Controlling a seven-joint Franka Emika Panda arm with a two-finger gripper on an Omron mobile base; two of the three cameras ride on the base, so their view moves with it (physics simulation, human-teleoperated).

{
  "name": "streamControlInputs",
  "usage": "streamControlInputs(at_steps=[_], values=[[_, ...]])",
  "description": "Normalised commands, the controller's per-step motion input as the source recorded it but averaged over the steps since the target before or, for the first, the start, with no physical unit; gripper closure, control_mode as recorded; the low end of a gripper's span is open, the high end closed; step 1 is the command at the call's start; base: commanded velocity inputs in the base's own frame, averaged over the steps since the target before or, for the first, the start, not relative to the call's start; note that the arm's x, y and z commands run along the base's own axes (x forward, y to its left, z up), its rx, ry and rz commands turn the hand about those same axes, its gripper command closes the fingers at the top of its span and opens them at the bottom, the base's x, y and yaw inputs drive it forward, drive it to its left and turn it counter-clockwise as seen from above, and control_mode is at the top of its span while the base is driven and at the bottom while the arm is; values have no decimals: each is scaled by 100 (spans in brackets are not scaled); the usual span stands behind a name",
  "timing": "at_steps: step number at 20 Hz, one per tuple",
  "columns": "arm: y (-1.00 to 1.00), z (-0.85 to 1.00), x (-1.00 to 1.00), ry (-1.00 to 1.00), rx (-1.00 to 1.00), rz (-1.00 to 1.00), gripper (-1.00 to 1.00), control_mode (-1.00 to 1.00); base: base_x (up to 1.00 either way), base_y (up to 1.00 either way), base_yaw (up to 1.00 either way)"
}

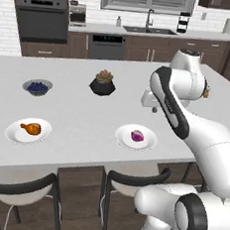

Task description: Pick the chicken drumstick and onion from their plates and place them in the bowl. Then put the bowl in the fridge.

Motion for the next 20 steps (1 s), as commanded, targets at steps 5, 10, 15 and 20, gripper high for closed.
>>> streamControlInputs(at_steps=[5, 10, 15, 20], values=[[3, -35, 4, -5, -1, 0, -100, -100, 0, 0, 0], [6, -48, 61, 5, 0, 0, -100, -100, 0, 0, 0], [-1, 0, 62, 13, 0, 5, -100, -100, 0, 0, 0], [-2, -1, 30, 5, 0, 29, -100, -100, 0, 0, 0]])
